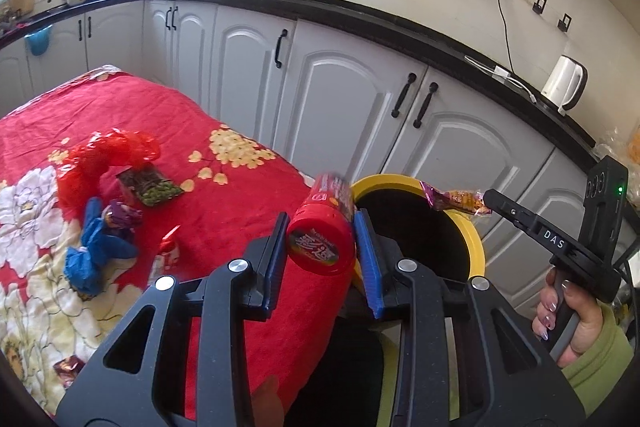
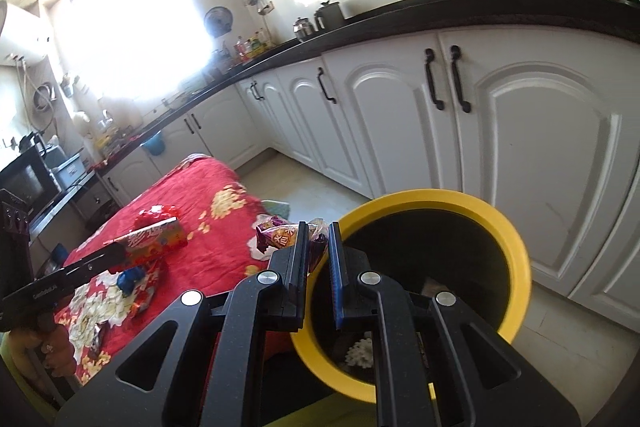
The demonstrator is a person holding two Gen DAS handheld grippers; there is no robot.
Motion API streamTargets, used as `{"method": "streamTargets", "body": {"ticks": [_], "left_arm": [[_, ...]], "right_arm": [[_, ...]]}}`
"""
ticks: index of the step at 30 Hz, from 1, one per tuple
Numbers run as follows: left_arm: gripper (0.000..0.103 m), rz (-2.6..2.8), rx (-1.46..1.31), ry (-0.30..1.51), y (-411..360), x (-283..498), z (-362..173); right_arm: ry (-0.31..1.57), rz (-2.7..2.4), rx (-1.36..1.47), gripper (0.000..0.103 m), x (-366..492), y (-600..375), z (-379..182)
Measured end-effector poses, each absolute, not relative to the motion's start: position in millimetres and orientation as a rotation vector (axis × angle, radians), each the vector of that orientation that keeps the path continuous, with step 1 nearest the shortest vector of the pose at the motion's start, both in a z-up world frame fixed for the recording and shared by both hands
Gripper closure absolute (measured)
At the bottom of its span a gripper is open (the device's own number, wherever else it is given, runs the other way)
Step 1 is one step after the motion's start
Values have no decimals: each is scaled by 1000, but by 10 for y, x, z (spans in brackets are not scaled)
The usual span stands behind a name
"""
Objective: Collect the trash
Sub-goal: 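Carry the red tube and wrapper over the yellow bin with both tools, then open both tools to drop the tube and wrapper into the bin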
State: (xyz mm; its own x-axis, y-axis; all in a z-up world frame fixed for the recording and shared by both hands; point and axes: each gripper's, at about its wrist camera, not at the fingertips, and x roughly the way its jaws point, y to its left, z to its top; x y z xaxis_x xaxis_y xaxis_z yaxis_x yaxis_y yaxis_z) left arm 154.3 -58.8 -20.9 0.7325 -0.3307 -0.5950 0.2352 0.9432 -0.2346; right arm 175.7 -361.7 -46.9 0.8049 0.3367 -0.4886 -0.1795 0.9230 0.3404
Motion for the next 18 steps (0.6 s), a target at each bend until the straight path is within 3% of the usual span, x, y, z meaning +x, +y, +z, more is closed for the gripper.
{"method": "streamTargets", "body": {"ticks": [18], "left_arm": [[79, -467, -76, 741, -1661, 2004, -468]], "right_arm": [[588, 192, 341, 93, 1771, -4012, -645]]}}
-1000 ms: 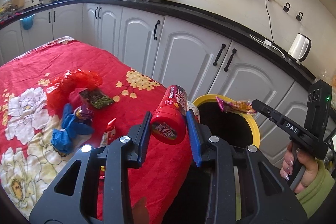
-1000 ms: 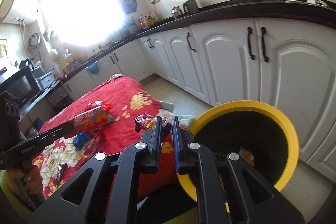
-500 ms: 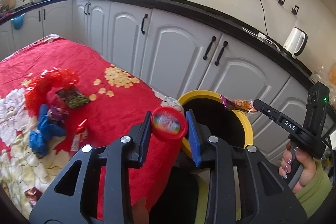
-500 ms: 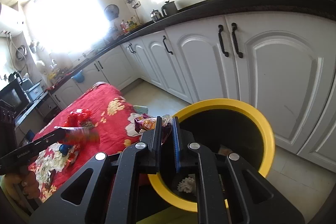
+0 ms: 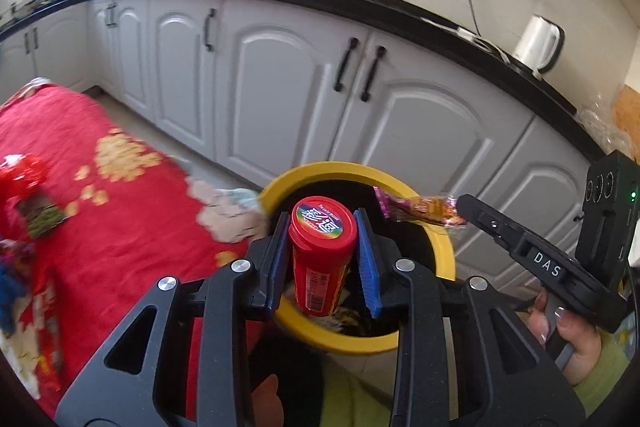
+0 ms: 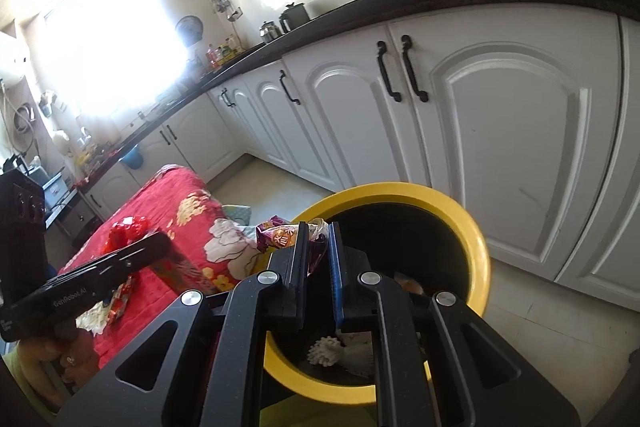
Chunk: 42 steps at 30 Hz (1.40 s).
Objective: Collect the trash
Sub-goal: 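Open both tools to drop the tube and wrapper into the bin, then move both open tools back over the blue bag and red wrapper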
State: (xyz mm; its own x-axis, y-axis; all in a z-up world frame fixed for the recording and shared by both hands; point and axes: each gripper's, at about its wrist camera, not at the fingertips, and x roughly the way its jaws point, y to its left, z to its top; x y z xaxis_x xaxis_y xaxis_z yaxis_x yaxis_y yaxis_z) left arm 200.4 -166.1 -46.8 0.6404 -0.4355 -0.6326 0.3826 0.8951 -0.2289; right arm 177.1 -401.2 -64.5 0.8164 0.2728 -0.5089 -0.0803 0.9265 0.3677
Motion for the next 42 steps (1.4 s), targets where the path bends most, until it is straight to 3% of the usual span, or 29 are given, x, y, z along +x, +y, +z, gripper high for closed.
{"method": "streamTargets", "body": {"ticks": [15, 18, 22, 25, 29, 35, 42], "left_arm": [[78, -483, -59, 826, -1996, 2191, -828], [60, -457, -74, 843, -1937, 2224, -873], [47, -426, -89, 846, -1799, 2212, -871], [35, -401, -106, 833, -1660, 2162, -828], [14, -353, -107, 804, -1459, 2058, -705], [11, -258, -95, 745, -1082, 1918, -503], [11, -151, -113, 683, -593, 1774, -309]], "right_arm": [[682, 119, 388, 91, 1879, -4246, -991], [695, 104, 400, 89, 1885, -4276, -1031], [694, 86, 408, 65, 1869, -4279, -1042], [691, 85, 391, 61, 1856, -4227, -1024], [669, 94, 382, 43, 1821, -4109, -943], [641, 170, 337, 32, 1757, -3739, -775], [634, 259, 281, 26, 1703, -3303, -618]]}}
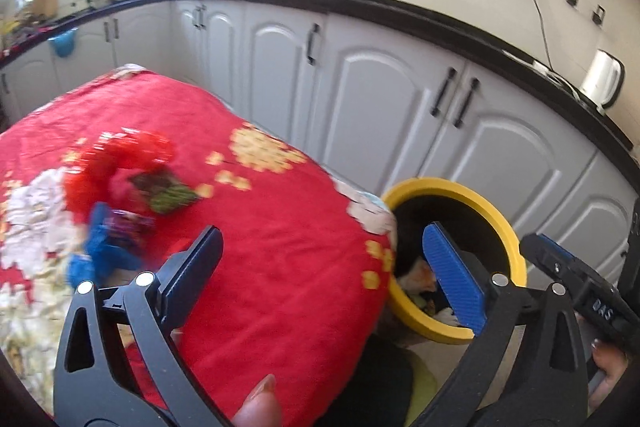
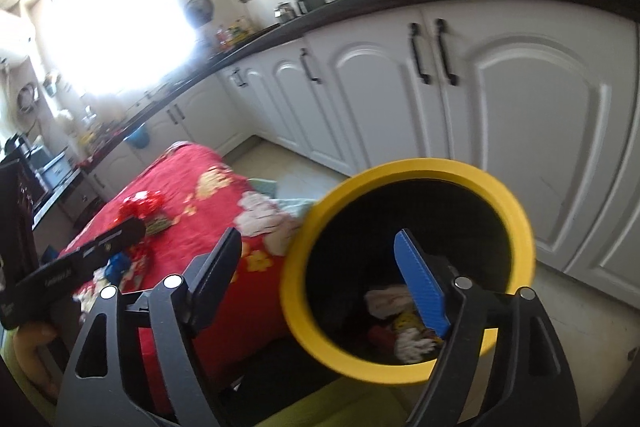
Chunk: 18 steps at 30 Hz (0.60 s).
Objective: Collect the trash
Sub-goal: 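Move both open tools back over the blue bag and red wrapper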
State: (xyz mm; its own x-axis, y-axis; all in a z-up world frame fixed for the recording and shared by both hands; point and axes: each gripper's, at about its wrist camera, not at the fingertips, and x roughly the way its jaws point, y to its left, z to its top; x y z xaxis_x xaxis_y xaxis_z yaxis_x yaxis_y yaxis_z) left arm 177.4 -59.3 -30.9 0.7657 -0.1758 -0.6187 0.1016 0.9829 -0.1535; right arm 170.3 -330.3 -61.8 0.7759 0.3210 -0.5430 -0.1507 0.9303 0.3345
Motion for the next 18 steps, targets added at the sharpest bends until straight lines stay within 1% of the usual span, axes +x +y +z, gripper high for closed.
{"method": "streamTargets", "body": {"ticks": [8, 18], "left_arm": [[11, -79, -151, 632, -98, 1613, -140], [11, 8, -218, 623, 515, 1516, -89]], "right_arm": [[625, 343, 228, 23, 1640, -2823, -468], [622, 440, 177, 20, 1636, -2229, -348]]}}
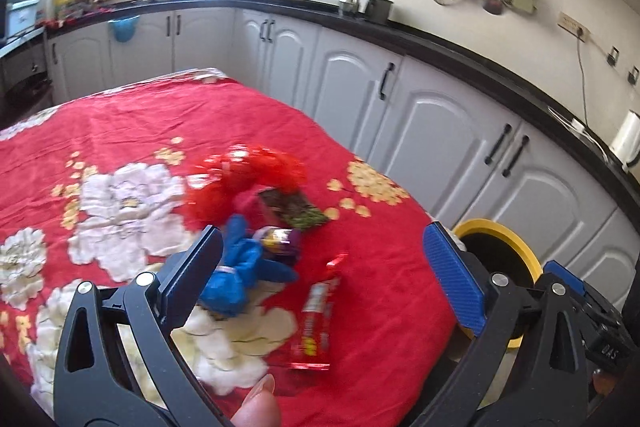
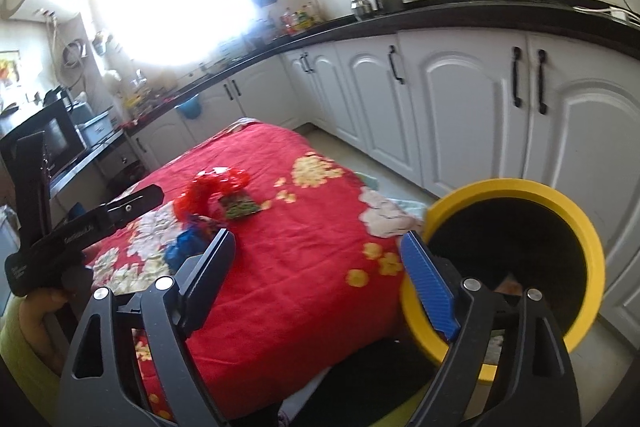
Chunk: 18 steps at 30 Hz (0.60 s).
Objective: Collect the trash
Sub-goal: 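Move both open tools back over the blue bag and red wrapper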
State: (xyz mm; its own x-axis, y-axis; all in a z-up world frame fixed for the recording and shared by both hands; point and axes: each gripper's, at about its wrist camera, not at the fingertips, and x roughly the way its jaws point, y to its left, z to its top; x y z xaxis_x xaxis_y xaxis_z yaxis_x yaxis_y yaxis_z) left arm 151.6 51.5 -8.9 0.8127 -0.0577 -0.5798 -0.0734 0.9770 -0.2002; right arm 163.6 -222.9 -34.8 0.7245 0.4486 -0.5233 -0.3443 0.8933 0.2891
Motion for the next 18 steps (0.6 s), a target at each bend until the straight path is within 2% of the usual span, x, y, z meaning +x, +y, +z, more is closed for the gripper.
{"method": "streamTargets", "body": {"ticks": [15, 18], "left_arm": [[11, 79, -299, 678, 1305, 1472, -221], [19, 64, -319, 696, 1401, 1491, -283]], "right_arm": [[693, 538, 75, 20, 1809, -1451, -491], [712, 553, 55, 20, 1866, -1312, -533]]}}
